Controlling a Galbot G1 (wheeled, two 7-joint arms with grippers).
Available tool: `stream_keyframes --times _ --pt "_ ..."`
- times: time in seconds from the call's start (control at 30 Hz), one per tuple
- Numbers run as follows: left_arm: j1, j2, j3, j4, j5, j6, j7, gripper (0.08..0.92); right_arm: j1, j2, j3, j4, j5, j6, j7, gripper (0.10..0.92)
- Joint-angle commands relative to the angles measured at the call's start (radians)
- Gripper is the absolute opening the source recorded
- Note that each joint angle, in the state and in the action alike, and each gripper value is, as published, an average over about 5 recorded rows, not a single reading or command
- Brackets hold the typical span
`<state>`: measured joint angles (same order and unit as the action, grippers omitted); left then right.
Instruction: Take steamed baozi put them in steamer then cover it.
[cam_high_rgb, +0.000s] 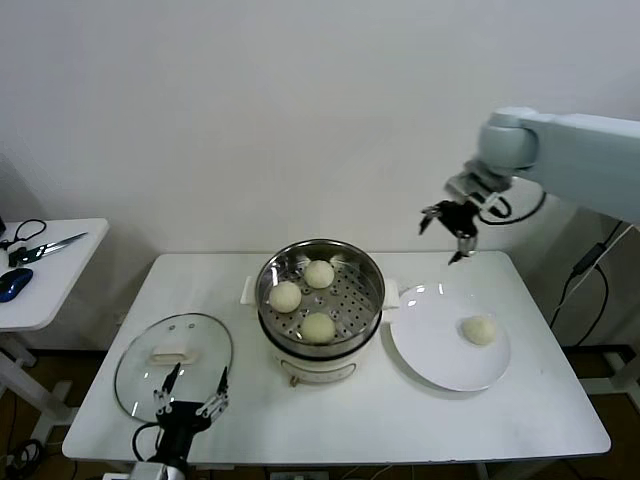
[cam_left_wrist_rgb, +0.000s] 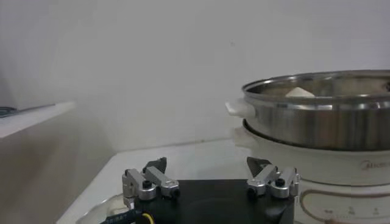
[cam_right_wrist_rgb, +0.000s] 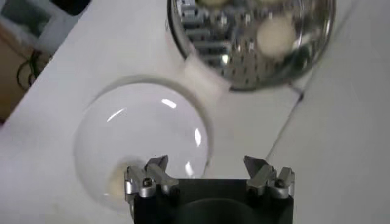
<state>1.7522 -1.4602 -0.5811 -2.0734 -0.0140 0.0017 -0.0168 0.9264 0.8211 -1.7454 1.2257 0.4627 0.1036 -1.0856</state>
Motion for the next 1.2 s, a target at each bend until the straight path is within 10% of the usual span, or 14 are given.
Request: stream_keyframes --times 0.03,1.2 --pt "-0.007 0.001 -0.001 0.002 -0.012 0.01 -0.011 0.823 -0.203 -0.196 0.055 -0.084 0.011 -0.169 0.0 0.823" --pt "0.05 -0.01 -0.025 -0.004 0.001 -0.006 -0.015 0.823 -0.746 -0.024 0.517 -0.381 -0.302 -0.198 0.063 0.823"
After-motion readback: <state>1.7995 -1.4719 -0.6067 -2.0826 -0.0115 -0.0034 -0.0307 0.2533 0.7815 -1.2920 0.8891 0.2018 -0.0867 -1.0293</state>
